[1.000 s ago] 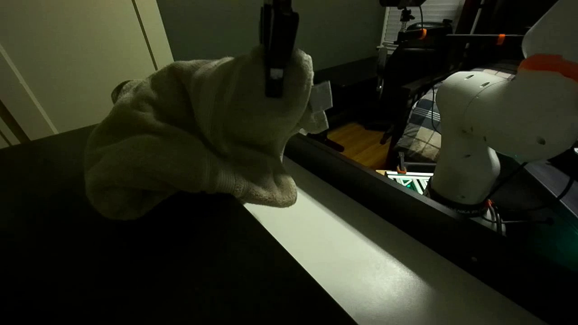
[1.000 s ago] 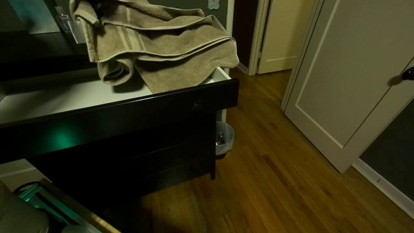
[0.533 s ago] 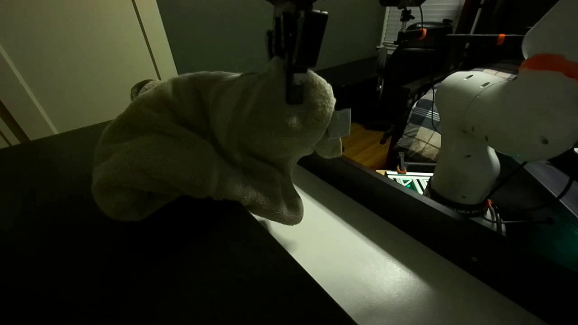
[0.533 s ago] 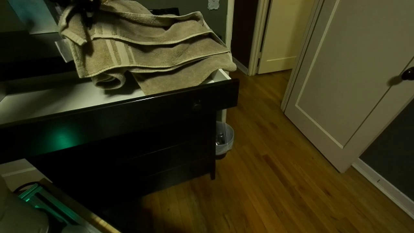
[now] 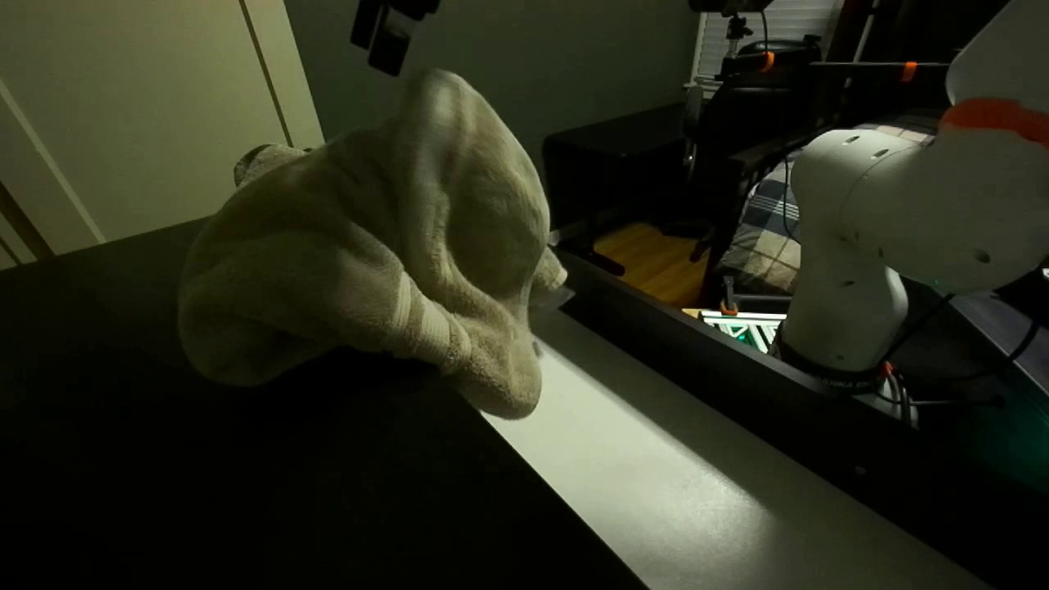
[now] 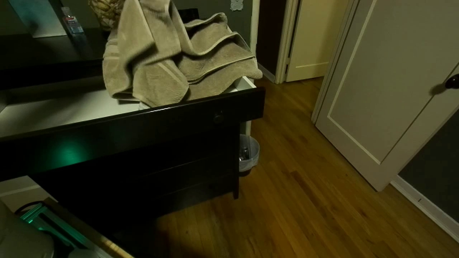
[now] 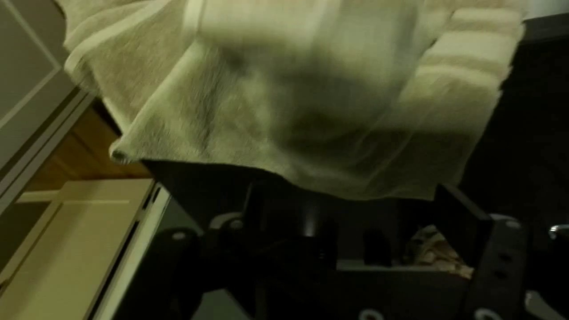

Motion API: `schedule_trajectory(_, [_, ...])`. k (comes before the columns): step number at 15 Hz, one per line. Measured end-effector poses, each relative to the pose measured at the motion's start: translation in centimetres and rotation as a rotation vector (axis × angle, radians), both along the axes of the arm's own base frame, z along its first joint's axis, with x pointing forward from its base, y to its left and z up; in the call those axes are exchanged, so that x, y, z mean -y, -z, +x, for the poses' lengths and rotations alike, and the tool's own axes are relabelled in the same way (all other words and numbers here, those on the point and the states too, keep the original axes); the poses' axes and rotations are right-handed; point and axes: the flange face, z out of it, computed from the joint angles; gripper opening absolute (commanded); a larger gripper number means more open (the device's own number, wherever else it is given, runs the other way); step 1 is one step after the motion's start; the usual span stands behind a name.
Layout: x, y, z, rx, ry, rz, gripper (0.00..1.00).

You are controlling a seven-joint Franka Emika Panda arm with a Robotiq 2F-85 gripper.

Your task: Put the towel into the drawer

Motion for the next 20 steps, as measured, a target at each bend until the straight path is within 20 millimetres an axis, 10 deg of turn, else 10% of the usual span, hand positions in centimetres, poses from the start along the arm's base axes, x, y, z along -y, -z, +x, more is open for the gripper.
schedule_trajectory(8, [0.1,7.7,6.3,0.230,0.088,-0.270,1.00])
schedule_trajectory(9, [0.1,9.3,6.7,0.205,0.103,-0.298,0.79])
schedule_trajectory(11, [0.0,11.8,6.9,0.129,0.127,-0.328,0.75])
schedule_trajectory(20, [-1.5,16.0,3.5,-0.341,0.103,-0.235,0.00])
